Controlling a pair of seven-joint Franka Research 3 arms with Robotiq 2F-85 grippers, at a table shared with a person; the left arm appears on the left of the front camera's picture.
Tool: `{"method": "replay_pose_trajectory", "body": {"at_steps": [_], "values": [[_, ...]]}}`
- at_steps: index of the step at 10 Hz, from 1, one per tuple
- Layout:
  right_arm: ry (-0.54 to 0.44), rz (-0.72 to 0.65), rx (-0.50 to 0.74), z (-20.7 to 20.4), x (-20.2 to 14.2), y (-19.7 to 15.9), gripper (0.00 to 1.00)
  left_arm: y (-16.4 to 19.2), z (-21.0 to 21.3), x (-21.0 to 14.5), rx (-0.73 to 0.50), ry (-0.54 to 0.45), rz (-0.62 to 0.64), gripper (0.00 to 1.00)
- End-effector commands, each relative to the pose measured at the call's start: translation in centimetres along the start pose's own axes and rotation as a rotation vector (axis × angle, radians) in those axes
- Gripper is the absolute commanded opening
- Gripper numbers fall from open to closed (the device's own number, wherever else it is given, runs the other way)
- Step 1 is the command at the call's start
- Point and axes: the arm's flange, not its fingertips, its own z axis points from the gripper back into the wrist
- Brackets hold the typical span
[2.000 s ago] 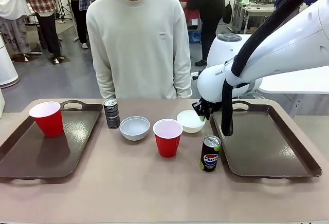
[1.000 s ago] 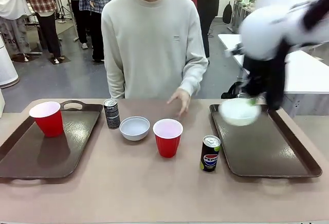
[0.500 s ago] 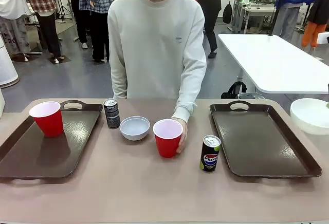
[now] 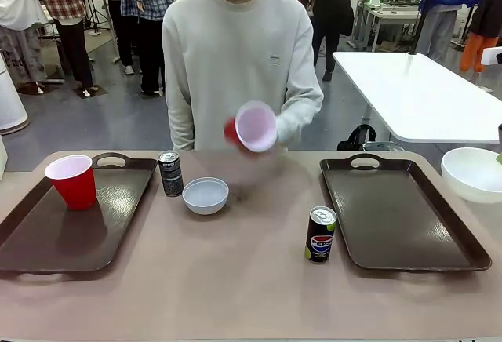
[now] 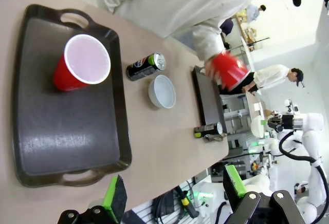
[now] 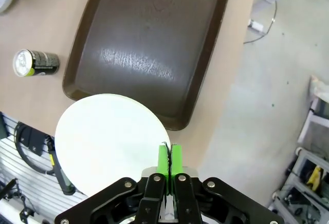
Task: Prepare tableware on both trays.
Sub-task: Pick up a Picnic Bowl from the table and place it on a Handle tray.
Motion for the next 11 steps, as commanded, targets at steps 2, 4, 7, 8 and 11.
{"method": "replay_pose_trajectory", "body": {"at_steps": [2,4,7,8,11], "values": [[-0.023,0.041,0.030,-1.5,1.7,1.3,0.02,0.0,0.1,-0.1,-0.014,-0.005,-0.008,1.00],[-0.014,0.049,0.025,-2.3,2.9,2.2,0.02,0.0,0.1,-0.1,-0.014,-0.005,-0.008,1.00],[0.013,0.052,0.047,-5.1,4.7,2.8,0.02,0.0,0.1,-0.1,-0.014,-0.005,-0.008,1.00],[0.025,0.060,0.036,-5.5,4.8,3.1,0.02,0.0,0.1,-0.1,-0.014,-0.005,-0.008,1.00],[0.027,0.214,-0.062,0.2,-4.6,4.0,0.02,0.0,0.1,-0.1,-0.014,-0.005,-0.008,1.00]]}}
